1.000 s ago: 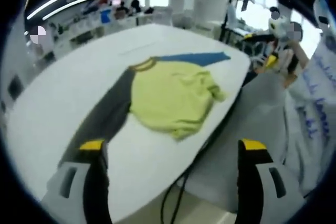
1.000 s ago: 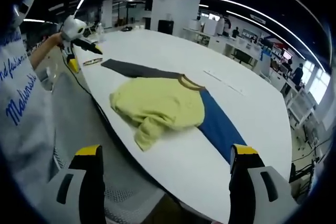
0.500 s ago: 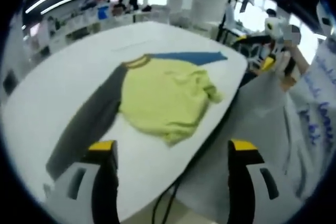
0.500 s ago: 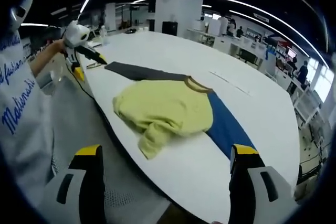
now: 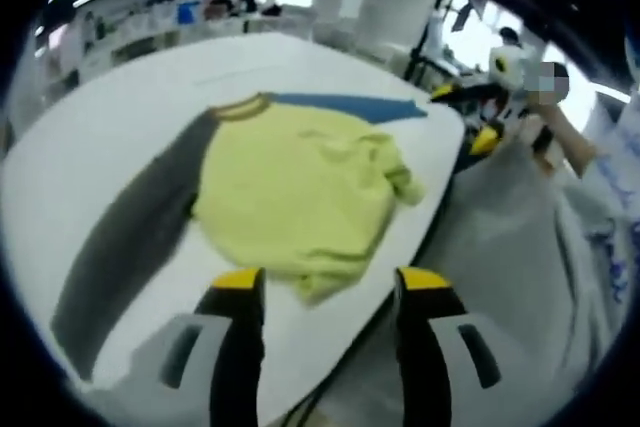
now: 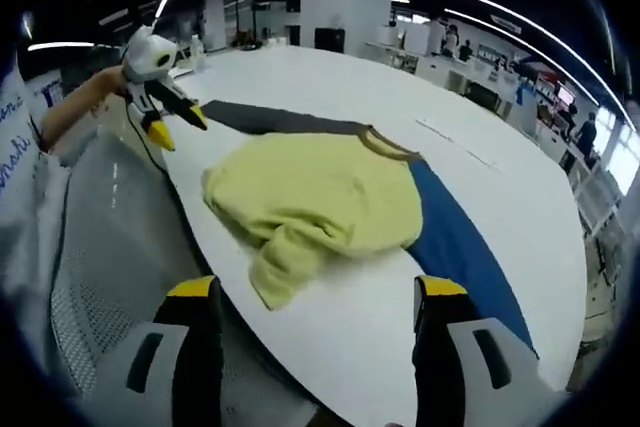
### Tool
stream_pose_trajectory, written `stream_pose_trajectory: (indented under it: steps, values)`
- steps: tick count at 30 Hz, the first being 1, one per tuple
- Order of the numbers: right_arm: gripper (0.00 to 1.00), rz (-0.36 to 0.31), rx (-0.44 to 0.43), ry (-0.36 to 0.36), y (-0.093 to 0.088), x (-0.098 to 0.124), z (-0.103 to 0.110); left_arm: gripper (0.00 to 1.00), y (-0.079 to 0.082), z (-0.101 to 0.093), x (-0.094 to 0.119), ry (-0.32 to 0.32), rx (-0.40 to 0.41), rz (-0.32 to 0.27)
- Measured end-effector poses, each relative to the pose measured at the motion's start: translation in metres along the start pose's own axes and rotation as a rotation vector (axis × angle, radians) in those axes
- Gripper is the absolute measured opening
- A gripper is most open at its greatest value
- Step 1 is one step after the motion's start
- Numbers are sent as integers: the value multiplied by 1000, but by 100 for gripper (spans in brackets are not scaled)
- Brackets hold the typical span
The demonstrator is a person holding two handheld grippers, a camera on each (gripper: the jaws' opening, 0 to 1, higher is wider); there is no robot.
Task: Fold the garment on the visible template until the final outline fits inside the template.
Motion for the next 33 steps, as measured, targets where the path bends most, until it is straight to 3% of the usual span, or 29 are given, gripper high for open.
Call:
stream_pose_trajectory:
  steps: [6, 9, 16, 19, 24, 33]
  values:
    - [52, -28, -16, 66, 4, -19, 5, 34, -7, 3, -13, 35, -28, 44]
    - [49, -32, -25, 78, 8, -26, 6, 30, -9, 1, -17, 21, -33, 51]
    - [31, -40, -38, 85, 17, -41, 7, 23, -9, 6, -28, 44, -54, 70]
    - [28, -34, -35, 95, 19, -47, 10, 27, -11, 6, -33, 34, -98, 116]
    - [27, -4, -32, 118, 17, -59, 18, 23, -14, 6, -44, 34, -125, 143]
    - [20, 47, 10, 78, 13, -77, 18, 19, -13, 8, -53, 48, -177, 168]
Point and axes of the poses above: the point that each gripper's makers call its tool centre point, and the gripper's own axes: x roughly backward along the fingers, z roughly to its left, y roughly out of its top, the point moved 8 cm from there along x, roughly backward along the fingers, and after that the axes turned 8 degrees about -x, right-handed, at the moved point
